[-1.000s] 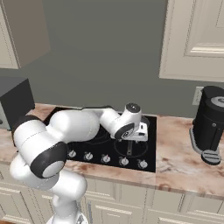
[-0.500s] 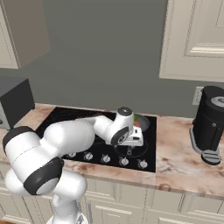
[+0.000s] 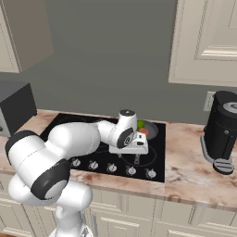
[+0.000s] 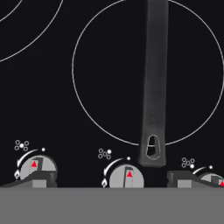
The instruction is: Put the lime and onion in the pan. Then turn on the rear right burner and set the heat to medium.
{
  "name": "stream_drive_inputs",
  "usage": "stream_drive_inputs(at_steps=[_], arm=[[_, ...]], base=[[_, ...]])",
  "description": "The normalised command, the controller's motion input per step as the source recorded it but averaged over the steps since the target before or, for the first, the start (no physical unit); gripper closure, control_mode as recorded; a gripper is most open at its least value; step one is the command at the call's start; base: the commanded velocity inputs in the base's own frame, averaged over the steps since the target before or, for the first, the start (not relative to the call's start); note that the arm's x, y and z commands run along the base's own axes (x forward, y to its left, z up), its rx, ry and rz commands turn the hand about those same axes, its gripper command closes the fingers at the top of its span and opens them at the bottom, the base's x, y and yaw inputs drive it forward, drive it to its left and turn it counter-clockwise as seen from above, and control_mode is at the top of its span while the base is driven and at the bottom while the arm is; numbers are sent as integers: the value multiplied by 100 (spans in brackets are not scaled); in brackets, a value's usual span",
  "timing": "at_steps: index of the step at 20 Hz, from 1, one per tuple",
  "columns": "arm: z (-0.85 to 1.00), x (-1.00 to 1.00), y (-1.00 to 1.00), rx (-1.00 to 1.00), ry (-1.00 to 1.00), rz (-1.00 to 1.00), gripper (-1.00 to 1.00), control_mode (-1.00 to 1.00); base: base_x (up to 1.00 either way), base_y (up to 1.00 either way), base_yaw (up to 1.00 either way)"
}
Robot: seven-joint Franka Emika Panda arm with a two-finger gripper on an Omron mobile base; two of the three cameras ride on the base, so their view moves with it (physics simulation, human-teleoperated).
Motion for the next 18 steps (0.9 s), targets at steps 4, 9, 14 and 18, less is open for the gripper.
stream_drive_inputs(at_steps=[4, 9, 14, 18], arm=[[0, 0, -17, 1, 8, -2, -100, -100], [0, 0, -16, 0, 9, -3, -100, -100], [0, -19, -2, 4, 2, 0, -100, -100], [0, -29, 0, 4, 0, 0, -100, -100]], base=[[0, 0, 0], [0, 0, 0], [0, 0, 0], [0, 0, 0]])
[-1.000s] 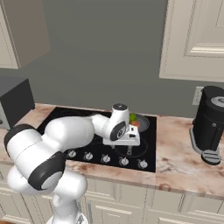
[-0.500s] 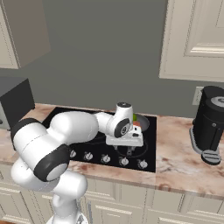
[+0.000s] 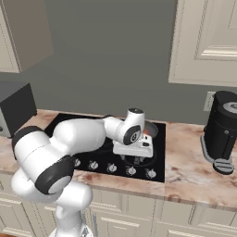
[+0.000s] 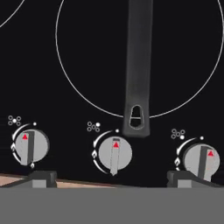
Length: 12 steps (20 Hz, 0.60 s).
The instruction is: Put the lime and onion in the pan. Then turn on the rear right burner and set the heat to medium.
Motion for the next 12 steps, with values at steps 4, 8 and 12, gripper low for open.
stream_drive_inputs(at_steps=[4, 8, 12], arm=[[-5, -32, 0, 4, 0, 0, -100, -100], [-4, -36, 0, 1, -1, 0, -100, -100], [-9, -20, 2, 0, -4, 0, -100, -100]], base=[[0, 0, 0], [0, 0, 0], [0, 0, 0]])
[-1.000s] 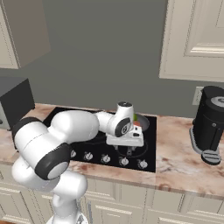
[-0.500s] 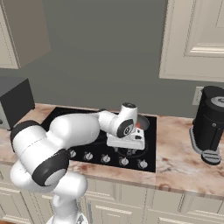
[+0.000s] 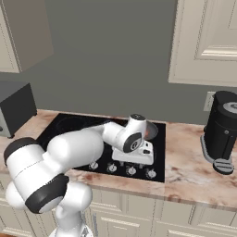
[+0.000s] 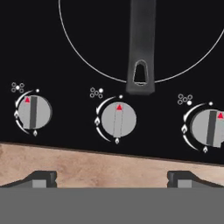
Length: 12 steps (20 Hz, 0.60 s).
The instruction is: Put the lime and onion in the pan. Then turn on the rear right burner and set the heat to medium.
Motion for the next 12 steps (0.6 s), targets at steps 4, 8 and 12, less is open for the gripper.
stream_drive_inputs(at_steps=[4, 8, 12], arm=[[-7, 0, 13, 0, -2, 0, -100, -100], [-7, 1, 9, 0, 0, 0, -100, -100], [-1, 0, 0, 0, 0, 0, -100, -100]], base=[[0, 0, 0], [0, 0, 0], [0, 0, 0]])
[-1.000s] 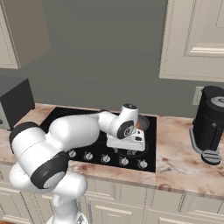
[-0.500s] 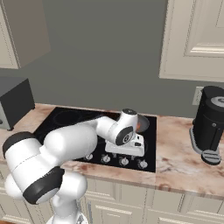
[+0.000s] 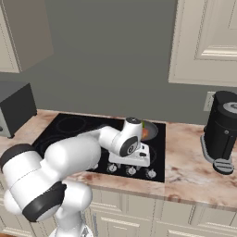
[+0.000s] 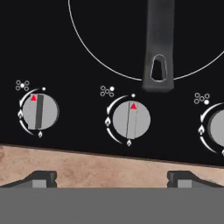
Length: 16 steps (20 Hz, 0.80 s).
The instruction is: Put the lime and onion in the pan. Then turn on the rear right burner and set the heat to medium.
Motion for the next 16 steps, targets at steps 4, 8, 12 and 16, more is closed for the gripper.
stream_drive_inputs(at_steps=[4, 8, 12, 16], arm=[[-3, 3, 0, 0, 0, 0, -100, -100], [-4, 9, 0, 0, 0, 0, -100, -100], [-7, 14, 0, 0, 0, 0, -100, -100], [-3, 5, 0, 0, 0, 0, -100, -100]], base=[[0, 0, 0], [0, 0, 0], [0, 0, 0], [0, 0, 0]])
